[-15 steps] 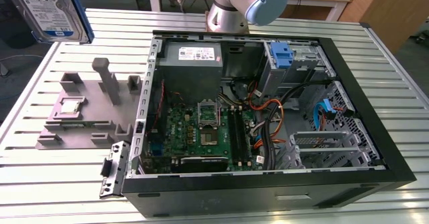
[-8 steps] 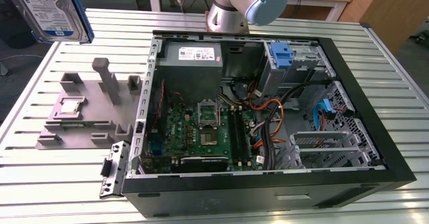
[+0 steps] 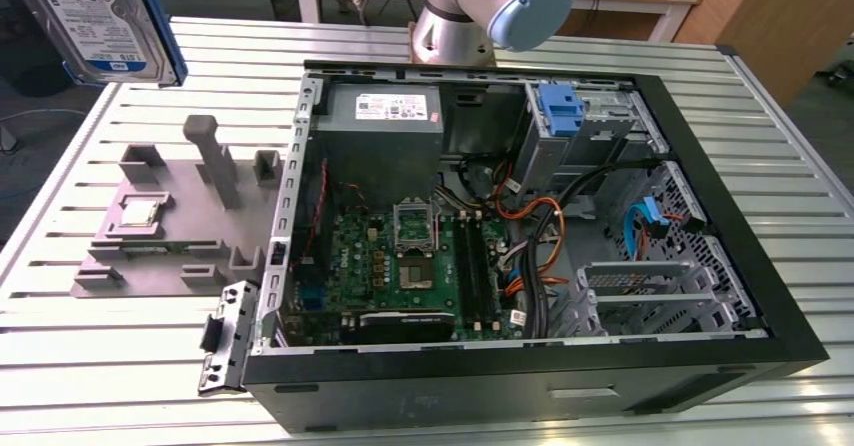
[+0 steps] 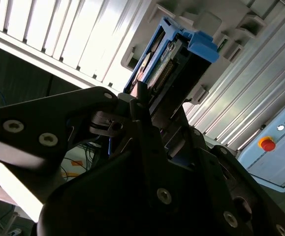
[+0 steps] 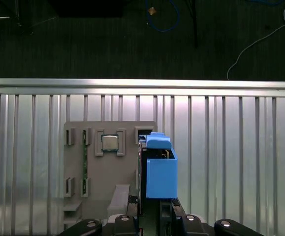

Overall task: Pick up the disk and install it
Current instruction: 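Pick up the disk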

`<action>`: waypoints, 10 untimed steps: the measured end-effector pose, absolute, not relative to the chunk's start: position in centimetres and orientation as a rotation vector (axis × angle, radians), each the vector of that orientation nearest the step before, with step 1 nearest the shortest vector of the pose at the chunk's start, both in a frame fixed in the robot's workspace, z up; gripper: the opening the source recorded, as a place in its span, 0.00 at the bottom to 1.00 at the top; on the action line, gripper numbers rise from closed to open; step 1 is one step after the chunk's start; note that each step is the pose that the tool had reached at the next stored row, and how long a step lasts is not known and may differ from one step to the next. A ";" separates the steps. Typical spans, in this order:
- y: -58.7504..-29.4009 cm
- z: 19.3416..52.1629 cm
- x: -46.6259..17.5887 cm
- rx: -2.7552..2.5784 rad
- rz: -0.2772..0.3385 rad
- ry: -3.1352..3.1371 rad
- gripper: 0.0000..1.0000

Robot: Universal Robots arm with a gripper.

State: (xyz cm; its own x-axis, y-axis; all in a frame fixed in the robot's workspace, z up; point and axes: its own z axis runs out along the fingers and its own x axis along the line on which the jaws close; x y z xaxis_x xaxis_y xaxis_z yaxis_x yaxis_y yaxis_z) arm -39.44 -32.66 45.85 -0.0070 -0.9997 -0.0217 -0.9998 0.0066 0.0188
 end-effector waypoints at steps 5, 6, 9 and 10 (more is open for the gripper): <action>-32.7 46.1 -39.4 -2.212 0.045 2.227 0.35; -32.7 46.2 -39.4 -2.212 0.045 2.227 0.35; -32.7 46.3 -39.4 -2.212 0.045 2.227 0.35; -32.7 46.4 -39.4 -2.212 0.045 2.227 0.35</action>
